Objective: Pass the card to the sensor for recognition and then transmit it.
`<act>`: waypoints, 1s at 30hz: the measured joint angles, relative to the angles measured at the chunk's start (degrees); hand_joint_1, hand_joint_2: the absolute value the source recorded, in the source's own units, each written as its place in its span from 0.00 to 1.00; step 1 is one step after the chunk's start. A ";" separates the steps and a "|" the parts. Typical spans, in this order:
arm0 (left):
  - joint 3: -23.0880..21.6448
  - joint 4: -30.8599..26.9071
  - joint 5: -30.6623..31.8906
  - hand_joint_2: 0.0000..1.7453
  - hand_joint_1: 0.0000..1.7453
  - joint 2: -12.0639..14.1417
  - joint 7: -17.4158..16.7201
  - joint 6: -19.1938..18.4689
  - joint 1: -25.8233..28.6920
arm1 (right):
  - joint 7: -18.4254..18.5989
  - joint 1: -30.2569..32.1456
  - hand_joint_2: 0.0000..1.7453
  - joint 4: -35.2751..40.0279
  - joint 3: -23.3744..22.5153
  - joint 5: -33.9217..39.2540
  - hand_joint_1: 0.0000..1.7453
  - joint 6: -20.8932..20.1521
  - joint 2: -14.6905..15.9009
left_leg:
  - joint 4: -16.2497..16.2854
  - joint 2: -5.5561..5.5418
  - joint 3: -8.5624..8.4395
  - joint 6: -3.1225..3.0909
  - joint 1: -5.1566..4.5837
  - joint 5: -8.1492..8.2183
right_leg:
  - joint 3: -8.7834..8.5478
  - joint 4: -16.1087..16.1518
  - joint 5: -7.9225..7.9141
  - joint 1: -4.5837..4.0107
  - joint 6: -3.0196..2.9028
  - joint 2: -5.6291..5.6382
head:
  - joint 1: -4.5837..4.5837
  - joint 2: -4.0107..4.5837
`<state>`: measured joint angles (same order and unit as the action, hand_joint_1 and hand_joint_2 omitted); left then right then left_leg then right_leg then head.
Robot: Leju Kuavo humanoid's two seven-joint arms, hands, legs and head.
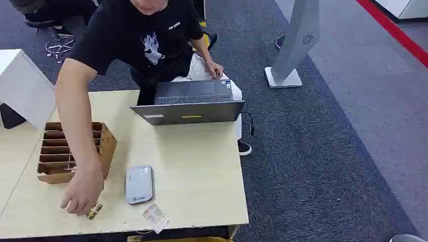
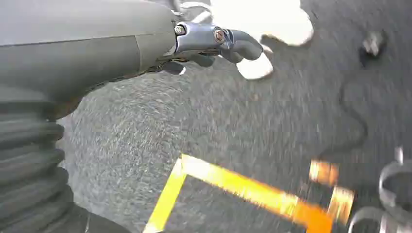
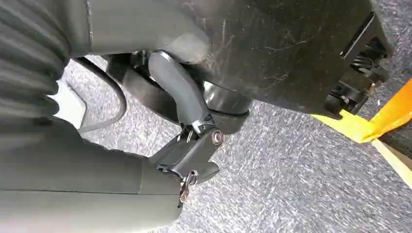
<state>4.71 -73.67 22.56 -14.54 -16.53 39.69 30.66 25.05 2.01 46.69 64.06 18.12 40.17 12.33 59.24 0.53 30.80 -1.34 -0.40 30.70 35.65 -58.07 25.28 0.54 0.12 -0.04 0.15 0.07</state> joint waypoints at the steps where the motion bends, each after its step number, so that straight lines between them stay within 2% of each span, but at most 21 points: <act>1: 1.62 -0.58 0.00 1.00 0.00 -0.66 0.11 0.07 0.16 | 0.04 0.11 1.00 0.22 -0.13 0.00 0.00 0.00 0.09 | 0.00 0.00 0.00 0.01 0.00 -0.01 | 0.01 0.00 0.00 -0.01 -0.01 0.00 | 0.00 0.00; 2: 3.61 -1.25 0.00 1.00 0.00 -1.70 0.39 0.09 0.26 | 0.11 0.24 1.00 0.48 -0.26 0.00 0.00 0.00 0.17 | 0.00 0.00 0.00 0.03 0.00 -0.02 | 0.01 -0.01 -0.01 -0.03 -0.02 0.00 | 0.00 0.00; 6: 9.24 -3.50 -0.90 1.00 0.00 -3.23 2.50 0.15 0.60 | 0.33 0.84 1.00 1.24 -1.07 -0.85 0.00 0.00 0.39 | 0.00 -0.02 0.02 0.05 0.11 -0.02 | 0.00 -0.01 0.01 -0.14 -0.06 -0.02 | 0.00 0.00; 8: 13.14 -4.90 -2.43 1.00 0.00 -3.76 4.71 0.15 -0.04 | 0.33 1.13 1.00 1.46 -1.40 -1.14 0.00 0.00 0.44 | 0.00 -0.02 0.01 0.08 0.15 -0.04 | 0.00 -0.02 0.00 -0.16 -0.07 -0.01 | 0.00 0.02; 14: 28.15 -6.17 -7.78 1.00 0.00 -4.23 18.63 0.18 -5.73 | 0.44 2.02 1.00 2.03 -2.51 -3.19 0.00 0.00 0.50 | -0.01 -0.03 0.02 0.13 0.23 -0.05 | -0.02 -0.04 -0.02 -0.18 -0.11 -0.03 | -0.02 0.02; 16: 32.26 -6.17 -8.63 1.00 0.00 -4.56 20.80 0.18 -7.23 | 0.44 2.14 1.00 2.23 -2.71 -3.37 0.00 0.00 0.55 | -0.01 -0.01 0.00 0.14 0.25 -0.06 | -0.03 -0.04 -0.04 -0.19 -0.14 -0.01 | 0.00 0.00; 19: 35.32 -6.17 -9.49 1.00 0.00 -4.74 22.13 0.18 -8.71 | 0.48 2.27 1.00 2.29 -2.82 -3.50 0.00 0.00 0.55 | -0.01 -0.02 0.00 0.15 0.25 -0.07 | -0.03 -0.04 -0.04 -0.19 -0.14 -0.01 | 0.02 0.00; 22: 38.98 -6.06 -13.50 1.00 0.00 -4.96 29.81 0.18 -10.73 | 0.66 2.30 1.00 2.36 -2.82 -4.18 0.00 0.00 0.55 | 0.00 -0.05 0.00 0.15 0.25 -0.08 | -0.05 -0.04 -0.04 -0.19 -0.14 -0.03 | 0.04 0.02; 24: 41.24 -6.26 -16.25 1.00 0.00 -4.96 33.45 0.18 -12.09 | 0.85 2.30 1.00 2.38 -2.80 -4.72 0.00 0.00 0.57 | 0.00 -0.03 0.00 0.15 0.24 -0.07 | -0.04 -0.04 -0.04 -0.19 -0.14 -0.02 | 0.00 0.00; 30: 43.82 -11.73 -22.82 1.00 0.00 -4.80 39.66 0.18 -12.85 | 1.31 2.26 1.00 2.40 -2.58 -5.33 0.00 0.00 0.57 | 0.00 -0.03 0.00 0.16 0.29 -0.07 | -0.03 -0.04 -0.03 -0.24 -0.14 -0.01 | 0.02 0.00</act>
<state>48.52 -85.40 -0.27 -19.34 23.13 39.87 17.82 26.36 4.26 49.09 61.48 12.79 40.17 12.90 59.23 0.50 30.80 -1.18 -0.11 30.63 35.63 -58.10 25.24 0.31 -0.02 -0.05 0.18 0.07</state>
